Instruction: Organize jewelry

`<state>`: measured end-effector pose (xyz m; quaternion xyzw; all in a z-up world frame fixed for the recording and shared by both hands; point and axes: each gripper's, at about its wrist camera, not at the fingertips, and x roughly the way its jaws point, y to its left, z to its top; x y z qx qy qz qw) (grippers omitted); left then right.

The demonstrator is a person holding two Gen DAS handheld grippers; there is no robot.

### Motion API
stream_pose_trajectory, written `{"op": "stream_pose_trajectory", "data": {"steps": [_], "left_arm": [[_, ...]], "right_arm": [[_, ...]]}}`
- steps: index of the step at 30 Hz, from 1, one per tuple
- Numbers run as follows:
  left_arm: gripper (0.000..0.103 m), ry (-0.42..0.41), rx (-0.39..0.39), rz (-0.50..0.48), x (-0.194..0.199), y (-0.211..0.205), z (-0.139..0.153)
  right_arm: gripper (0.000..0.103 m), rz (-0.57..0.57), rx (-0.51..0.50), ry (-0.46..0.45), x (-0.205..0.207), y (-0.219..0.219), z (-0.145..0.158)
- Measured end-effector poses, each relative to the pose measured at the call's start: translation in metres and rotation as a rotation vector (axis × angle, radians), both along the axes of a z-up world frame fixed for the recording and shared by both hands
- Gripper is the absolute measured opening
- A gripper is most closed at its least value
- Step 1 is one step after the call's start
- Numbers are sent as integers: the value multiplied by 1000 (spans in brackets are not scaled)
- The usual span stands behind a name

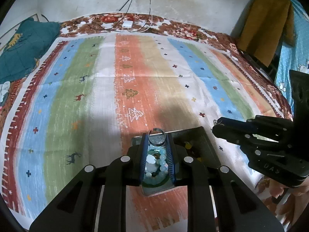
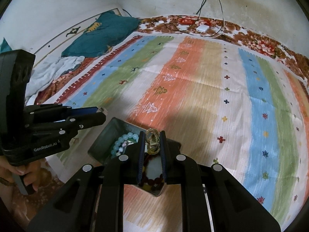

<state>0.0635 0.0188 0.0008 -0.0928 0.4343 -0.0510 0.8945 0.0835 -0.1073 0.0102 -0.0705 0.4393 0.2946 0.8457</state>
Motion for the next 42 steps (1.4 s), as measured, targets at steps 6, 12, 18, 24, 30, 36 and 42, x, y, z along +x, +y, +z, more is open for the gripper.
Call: {"op": "stream_pose_trajectory", "data": {"steps": [6, 12, 18, 24, 30, 36, 42], "left_arm": [[18, -4, -5, -5, -3, -2, 1], [18, -3, -5, -5, -4, -3, 1], [28, 10, 1, 6, -4, -4, -5], [42, 22, 0, 53, -2, 6, -7], [49, 21, 12, 69, -4, 11, -5], [62, 19, 20, 56, -11, 7, -5], [68, 31, 46, 14, -17, 0, -8]], "right_arm": [[16, 6, 3, 16, -2, 0, -3], [16, 6, 3, 33, -1, 0, -6], [17, 4, 14, 61, 1, 0, -9], [51, -25, 16, 50, 3, -5, -7], [61, -51, 15, 13, -3, -13, -2], [72, -64, 6, -28, -13, -21, 4], [74, -97, 9, -64, -19, -30, 9]]}}
